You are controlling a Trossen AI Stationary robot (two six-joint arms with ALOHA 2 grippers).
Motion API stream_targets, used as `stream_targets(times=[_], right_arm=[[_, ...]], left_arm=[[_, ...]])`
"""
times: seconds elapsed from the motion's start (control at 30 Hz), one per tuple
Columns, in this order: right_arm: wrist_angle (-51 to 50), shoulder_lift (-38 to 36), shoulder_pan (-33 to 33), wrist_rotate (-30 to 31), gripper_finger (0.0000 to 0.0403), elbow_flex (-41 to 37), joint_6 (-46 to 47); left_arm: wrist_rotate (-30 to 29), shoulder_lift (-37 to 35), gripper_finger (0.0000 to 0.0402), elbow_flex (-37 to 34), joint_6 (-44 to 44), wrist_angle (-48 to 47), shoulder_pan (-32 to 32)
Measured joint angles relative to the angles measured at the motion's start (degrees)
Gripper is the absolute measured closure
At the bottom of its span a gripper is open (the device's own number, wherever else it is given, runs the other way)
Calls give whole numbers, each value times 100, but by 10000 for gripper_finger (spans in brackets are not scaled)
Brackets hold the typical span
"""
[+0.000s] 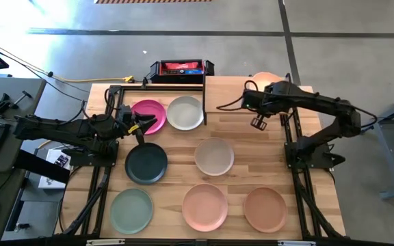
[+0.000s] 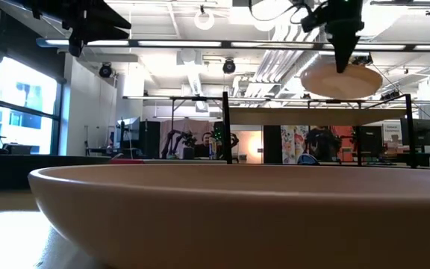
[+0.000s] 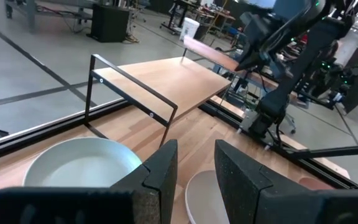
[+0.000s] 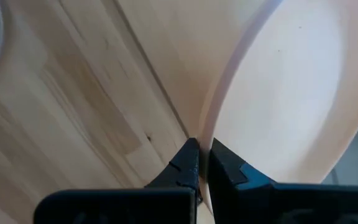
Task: Place and stack plates onto a shelf
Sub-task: Put the light brown plate on the shelf
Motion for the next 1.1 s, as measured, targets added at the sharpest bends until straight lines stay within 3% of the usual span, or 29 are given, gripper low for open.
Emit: stream_targets(times=[0.4,1.1], right_arm=[[284,2,-641,-406,403,-681,-499],[903,2,-1293,-898,402,-700,-1429]], left_arm=[[2,0,307,1,-2,-2,0],[4,0,307,2,-6,-2,0]])
